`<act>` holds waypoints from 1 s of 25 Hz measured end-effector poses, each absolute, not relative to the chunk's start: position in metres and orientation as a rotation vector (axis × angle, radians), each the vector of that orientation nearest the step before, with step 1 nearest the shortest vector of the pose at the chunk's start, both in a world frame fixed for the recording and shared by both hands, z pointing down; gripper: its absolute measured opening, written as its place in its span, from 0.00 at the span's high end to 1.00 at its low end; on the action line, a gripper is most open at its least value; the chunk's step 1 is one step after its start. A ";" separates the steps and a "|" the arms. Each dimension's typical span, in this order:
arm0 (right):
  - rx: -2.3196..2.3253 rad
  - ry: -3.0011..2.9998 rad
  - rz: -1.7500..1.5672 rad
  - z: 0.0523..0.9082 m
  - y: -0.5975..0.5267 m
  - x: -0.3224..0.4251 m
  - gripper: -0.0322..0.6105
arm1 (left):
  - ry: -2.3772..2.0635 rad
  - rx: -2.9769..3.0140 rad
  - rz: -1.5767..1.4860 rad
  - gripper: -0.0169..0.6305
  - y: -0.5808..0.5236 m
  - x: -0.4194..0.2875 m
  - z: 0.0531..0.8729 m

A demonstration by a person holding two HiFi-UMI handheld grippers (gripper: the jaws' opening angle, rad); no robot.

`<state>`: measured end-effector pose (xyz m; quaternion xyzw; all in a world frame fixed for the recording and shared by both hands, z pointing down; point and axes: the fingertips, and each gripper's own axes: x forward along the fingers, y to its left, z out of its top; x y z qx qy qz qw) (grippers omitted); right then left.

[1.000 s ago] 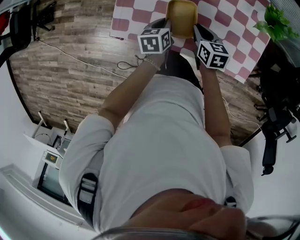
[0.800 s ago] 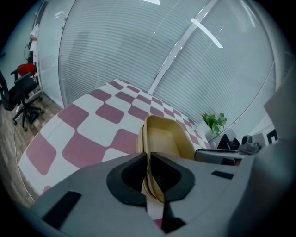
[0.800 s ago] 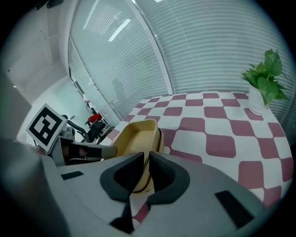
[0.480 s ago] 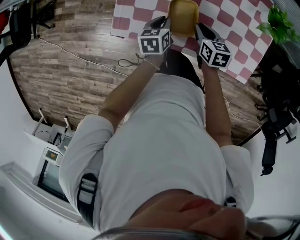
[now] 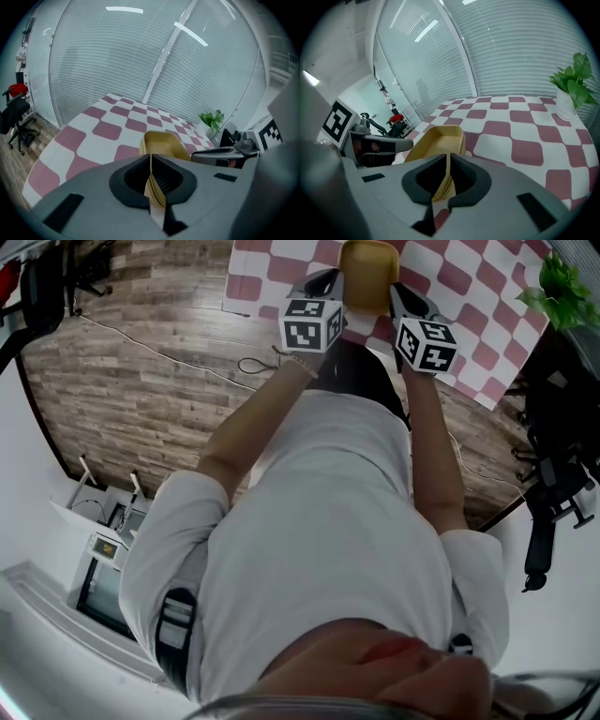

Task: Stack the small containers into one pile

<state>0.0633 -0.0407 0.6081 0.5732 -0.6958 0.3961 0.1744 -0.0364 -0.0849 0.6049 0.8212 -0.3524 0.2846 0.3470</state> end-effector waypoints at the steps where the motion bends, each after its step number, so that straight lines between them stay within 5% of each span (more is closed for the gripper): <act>1: 1.624 -1.970 1.123 0.611 -0.040 0.063 0.88 | -0.911 2.129 0.743 0.91 -0.084 -0.036 0.608; 12: 1.648 -1.999 1.043 0.601 -0.042 0.066 0.89 | -0.917 2.135 0.746 0.91 -0.087 -0.041 0.608; 25: 1.679 -2.239 0.631 0.439 -0.053 0.052 0.89 | -0.832 2.448 0.538 0.91 -0.076 -0.033 0.457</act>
